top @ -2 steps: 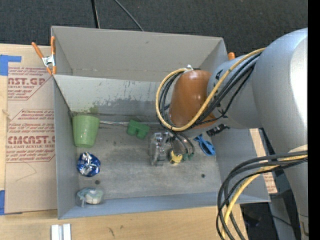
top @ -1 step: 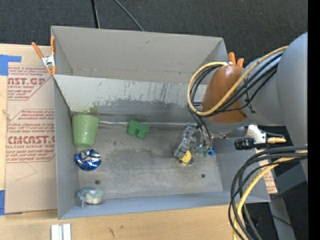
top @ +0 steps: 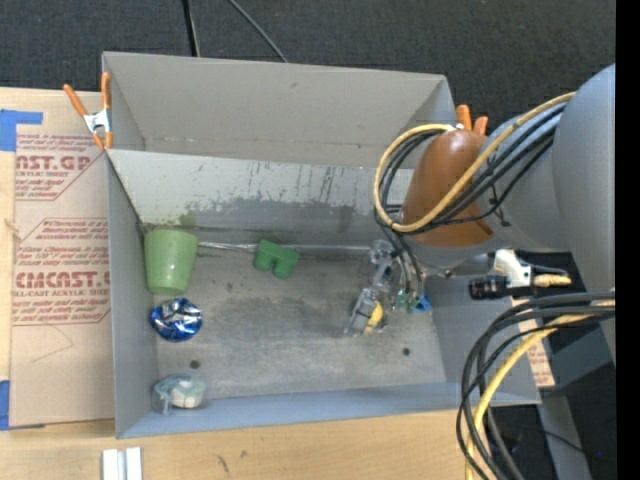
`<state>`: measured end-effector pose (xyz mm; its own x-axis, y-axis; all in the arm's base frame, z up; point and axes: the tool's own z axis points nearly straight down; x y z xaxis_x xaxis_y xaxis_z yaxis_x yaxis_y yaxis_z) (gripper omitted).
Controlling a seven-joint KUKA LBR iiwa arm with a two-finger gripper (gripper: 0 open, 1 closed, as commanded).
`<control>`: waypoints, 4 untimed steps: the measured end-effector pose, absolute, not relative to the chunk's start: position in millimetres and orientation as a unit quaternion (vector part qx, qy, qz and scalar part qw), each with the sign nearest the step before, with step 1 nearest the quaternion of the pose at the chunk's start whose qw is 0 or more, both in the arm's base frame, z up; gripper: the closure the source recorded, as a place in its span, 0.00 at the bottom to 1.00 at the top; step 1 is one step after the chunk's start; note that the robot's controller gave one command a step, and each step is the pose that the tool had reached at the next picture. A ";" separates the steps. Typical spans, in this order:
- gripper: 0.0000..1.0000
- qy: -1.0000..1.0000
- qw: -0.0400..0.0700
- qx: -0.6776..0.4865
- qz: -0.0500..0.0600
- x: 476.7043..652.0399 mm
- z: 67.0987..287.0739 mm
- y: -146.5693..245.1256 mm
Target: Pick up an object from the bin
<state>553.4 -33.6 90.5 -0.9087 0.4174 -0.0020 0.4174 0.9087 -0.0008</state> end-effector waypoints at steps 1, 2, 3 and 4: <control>0.00 0.995 -0.001 0.102 -0.001 530.8 69.0 -66.3; 1.00 0.995 0.000 0.102 0.000 532.0 70.0 -64.7; 0.00 0.995 0.000 0.102 0.000 532.0 69.9 -64.6; 1.00 0.995 0.000 0.102 0.000 531.9 70.0 -64.6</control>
Offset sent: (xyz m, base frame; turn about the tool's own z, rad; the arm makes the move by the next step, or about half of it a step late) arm -0.0214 -0.0312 -0.0201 -0.2264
